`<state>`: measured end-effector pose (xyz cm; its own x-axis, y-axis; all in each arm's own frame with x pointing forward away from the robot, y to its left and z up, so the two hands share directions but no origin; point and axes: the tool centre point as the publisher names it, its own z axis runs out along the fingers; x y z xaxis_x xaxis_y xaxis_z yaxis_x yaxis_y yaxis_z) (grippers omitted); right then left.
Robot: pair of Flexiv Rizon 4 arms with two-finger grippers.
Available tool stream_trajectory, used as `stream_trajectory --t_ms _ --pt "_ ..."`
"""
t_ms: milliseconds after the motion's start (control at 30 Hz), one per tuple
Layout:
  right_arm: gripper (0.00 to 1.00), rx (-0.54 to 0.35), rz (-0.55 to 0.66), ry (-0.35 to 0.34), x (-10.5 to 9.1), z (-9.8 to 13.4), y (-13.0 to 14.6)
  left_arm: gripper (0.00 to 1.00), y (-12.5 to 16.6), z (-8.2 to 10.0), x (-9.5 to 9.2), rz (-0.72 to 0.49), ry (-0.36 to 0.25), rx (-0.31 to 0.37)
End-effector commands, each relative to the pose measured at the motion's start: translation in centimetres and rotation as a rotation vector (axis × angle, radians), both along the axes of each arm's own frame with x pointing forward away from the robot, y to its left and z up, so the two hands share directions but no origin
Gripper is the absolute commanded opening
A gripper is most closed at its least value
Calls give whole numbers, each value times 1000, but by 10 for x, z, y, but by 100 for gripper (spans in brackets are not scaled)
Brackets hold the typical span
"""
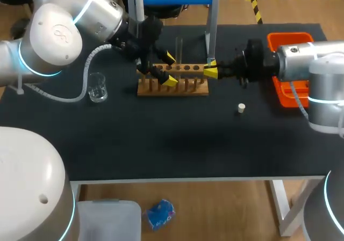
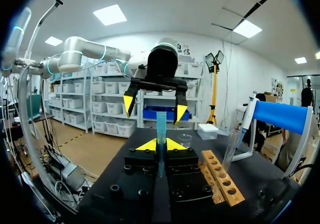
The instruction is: Invert the test tube, pick up the pipette, mount the tip to pipette, aspirate from beaker and dispense into the tube, eject the tip, return the pipette, and cap with the stopper.
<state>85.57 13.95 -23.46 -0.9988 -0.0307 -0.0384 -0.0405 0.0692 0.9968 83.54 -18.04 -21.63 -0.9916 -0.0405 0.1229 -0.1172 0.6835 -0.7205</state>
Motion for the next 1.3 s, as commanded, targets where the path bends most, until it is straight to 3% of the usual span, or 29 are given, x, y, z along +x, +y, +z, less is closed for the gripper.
stream_trajectory --t_ms 33,167,367,567,733,1300 --pt "0 -2 -1 0 0 1 0 100 0 1 1 -2 3 4" --pt "0 -2 -1 0 0 1 0 100 0 1 1 -2 3 4" --pt "0 23 3 31 -21 -29 -13 100 0 1 1 -2 3 4" --pt "0 116 6 63 -38 -40 -22 100 0 1 1 -2 3 4" --pt "0 134 21 81 -47 -49 -18 100 0 1 1 -2 3 4" --pt "0 114 28 62 -46 -44 -14 100 0 1 1 -2 3 4"
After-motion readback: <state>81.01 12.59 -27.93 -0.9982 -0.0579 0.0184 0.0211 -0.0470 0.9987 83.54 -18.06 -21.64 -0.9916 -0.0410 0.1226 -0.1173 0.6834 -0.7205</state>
